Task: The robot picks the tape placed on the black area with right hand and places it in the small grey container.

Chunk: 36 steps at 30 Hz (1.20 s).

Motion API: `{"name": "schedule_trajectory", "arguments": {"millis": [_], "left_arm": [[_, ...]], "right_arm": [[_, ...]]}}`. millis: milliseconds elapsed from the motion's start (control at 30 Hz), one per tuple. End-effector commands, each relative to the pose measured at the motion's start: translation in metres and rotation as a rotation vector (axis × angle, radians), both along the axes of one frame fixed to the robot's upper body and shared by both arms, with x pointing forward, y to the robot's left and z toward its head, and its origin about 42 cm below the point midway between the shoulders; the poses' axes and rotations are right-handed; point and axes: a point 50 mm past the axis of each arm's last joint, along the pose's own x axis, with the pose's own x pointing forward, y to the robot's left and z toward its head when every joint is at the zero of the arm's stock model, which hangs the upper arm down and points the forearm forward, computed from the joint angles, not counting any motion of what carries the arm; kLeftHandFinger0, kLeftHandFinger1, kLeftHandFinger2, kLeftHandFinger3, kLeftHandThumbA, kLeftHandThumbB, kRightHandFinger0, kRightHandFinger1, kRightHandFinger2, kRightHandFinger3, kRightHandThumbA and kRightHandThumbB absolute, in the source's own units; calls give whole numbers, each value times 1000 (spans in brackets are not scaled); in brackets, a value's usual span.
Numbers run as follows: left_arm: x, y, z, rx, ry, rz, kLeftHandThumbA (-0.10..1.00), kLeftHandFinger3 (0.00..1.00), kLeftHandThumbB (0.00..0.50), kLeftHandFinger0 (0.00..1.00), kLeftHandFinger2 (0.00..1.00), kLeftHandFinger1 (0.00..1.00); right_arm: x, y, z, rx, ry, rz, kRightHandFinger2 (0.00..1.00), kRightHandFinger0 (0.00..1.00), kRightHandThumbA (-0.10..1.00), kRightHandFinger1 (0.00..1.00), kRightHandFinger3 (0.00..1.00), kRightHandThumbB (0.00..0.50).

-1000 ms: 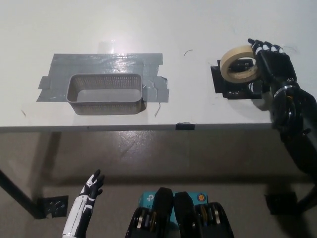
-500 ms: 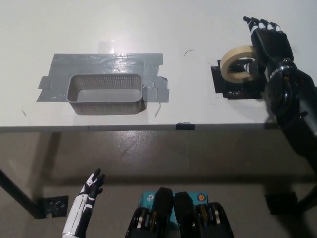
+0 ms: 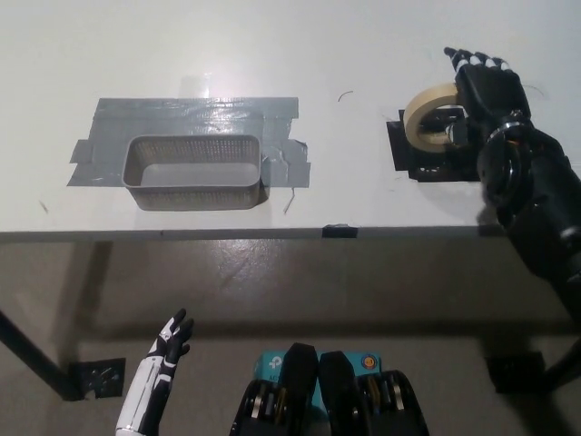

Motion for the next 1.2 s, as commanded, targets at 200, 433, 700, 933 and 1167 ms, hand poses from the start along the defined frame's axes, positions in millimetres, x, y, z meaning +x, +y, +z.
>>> {"name": "schedule_trajectory", "arguments": {"millis": [200, 433, 700, 933, 1167], "left_arm": [[3, 0, 11, 2, -56, -41, 1000, 1000, 122, 1000, 1000, 1000], [3, -1, 11, 4, -62, -54, 1000, 1000, 126, 1000, 1000, 1000], [7, -2, 15, 15, -71, -68, 1000, 1000, 129, 1000, 1000, 1000], [9, 0, 19, 24, -74, -83, 1000, 1000, 131, 1000, 1000, 1000], [13, 2, 20, 29, -81, -88, 1000, 1000, 126, 1000, 1000, 1000]], "right_arm": [[19, 12, 53, 66, -132, 8, 1000, 1000, 685, 1000, 1000, 404], [21, 24, 71, 155, -488, 52, 1000, 1000, 419, 1000, 1000, 339], [18, 48, 89, 272, -701, 150, 265, 0, 72, 81, 251, 226], [20, 31, 61, 260, -619, 128, 601, 0, -100, 232, 651, 178], [20, 32, 80, 260, -671, 134, 808, 1, -100, 398, 880, 146]]}}
